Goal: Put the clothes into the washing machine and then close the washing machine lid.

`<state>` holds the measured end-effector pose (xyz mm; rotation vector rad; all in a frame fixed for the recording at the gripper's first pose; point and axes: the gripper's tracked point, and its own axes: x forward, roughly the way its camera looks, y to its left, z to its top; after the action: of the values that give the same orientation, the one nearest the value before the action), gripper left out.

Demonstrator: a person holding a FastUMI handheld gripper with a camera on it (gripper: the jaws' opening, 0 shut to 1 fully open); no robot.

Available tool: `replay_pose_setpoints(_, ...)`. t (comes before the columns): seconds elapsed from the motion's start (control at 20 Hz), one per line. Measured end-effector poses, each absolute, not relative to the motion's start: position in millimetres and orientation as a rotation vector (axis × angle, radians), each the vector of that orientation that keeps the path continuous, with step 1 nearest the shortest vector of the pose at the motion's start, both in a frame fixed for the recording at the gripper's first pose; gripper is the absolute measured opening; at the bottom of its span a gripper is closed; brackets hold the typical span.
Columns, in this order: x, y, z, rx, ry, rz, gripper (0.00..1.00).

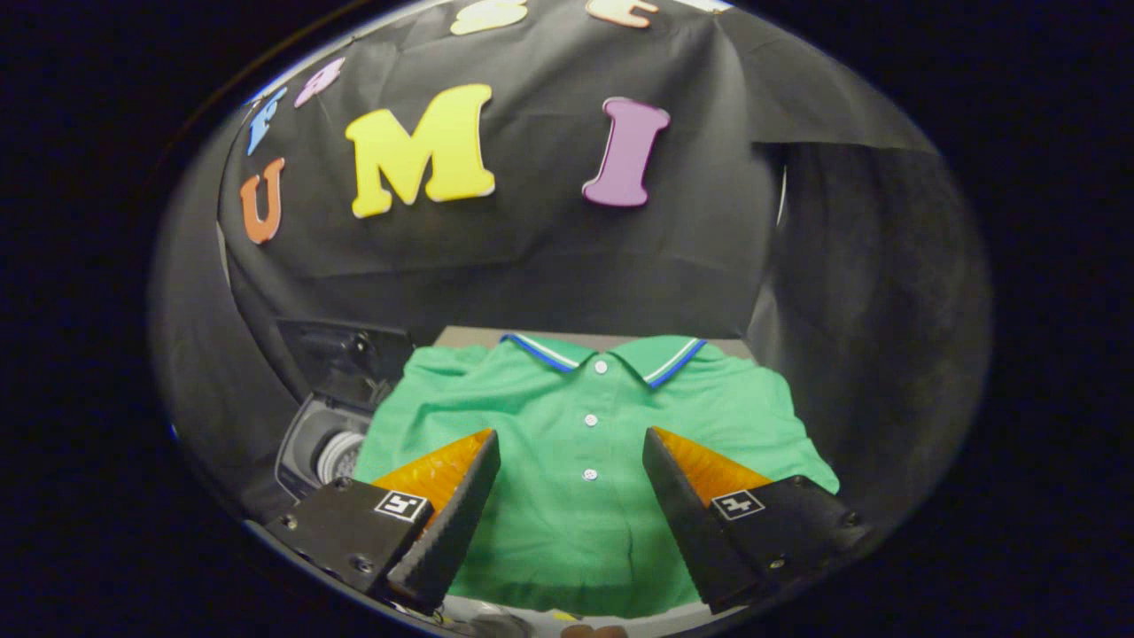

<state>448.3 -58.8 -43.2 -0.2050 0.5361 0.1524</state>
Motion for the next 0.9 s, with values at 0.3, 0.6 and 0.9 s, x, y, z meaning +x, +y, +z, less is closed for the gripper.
replay_pose_setpoints(0.3,450,-58,-75,-0.167,0.687,0.131,1.00)
replay_pose_setpoints(0.6,448,-55,-78,-0.134,0.733,0.166,0.74)
replay_pose_setpoints(0.9,448,-46,-57,0.018,0.771,0.145,0.04)
